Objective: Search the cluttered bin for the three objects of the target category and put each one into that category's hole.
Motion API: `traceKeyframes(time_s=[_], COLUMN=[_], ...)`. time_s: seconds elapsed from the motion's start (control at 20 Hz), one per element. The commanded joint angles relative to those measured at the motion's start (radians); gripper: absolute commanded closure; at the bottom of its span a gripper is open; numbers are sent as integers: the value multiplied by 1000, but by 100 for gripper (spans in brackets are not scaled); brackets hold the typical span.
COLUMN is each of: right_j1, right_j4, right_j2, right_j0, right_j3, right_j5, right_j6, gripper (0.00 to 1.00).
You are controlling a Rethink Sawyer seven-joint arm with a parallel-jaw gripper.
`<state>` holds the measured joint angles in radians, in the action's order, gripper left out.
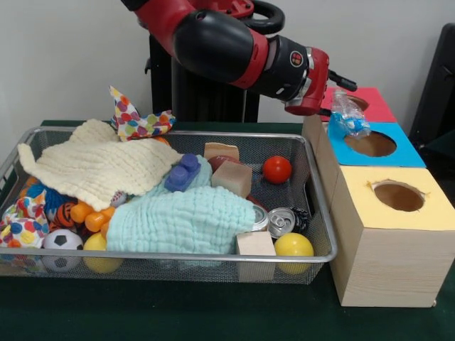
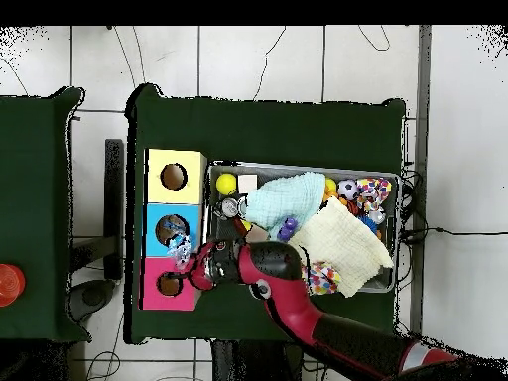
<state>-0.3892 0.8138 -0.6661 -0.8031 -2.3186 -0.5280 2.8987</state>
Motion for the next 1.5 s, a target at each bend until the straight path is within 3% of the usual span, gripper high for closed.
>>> traceKeyframes(time_s=[0.05,0.1,0.15,0.2,0.3,0.55,0.75,0.85,0.9,0.95,1.0,1.15,1.3,1.5], right_j1=[-52,-54,-35,-24,-2,14,-25,-41,6,39,78,148,209,217], right_j4=[119,35,6,-20,-19,-11,-28,23,-8,-32,-58,-200,-384,-544], right_j2=[148,240,272,274,254,308,364,271,164,120,90,58,74,94], right_j0=[88,152,174,173,163,209,237,159,49,-2,-47,-125,-184,-248], right_j3=[153,195,227,224,241,289,289,209,167,154,154,168,192,228], right_j5=[1,-9,8,36,27,-24,-134,-43,59,100,58,-9,-82,-199], right_j6=[317,277,226,156,116,156,214,42,-184,-264,-347,-462,-543,-548], gripper=[0,0,0,0,0,0,0,0,0,0,0,0,0,0])
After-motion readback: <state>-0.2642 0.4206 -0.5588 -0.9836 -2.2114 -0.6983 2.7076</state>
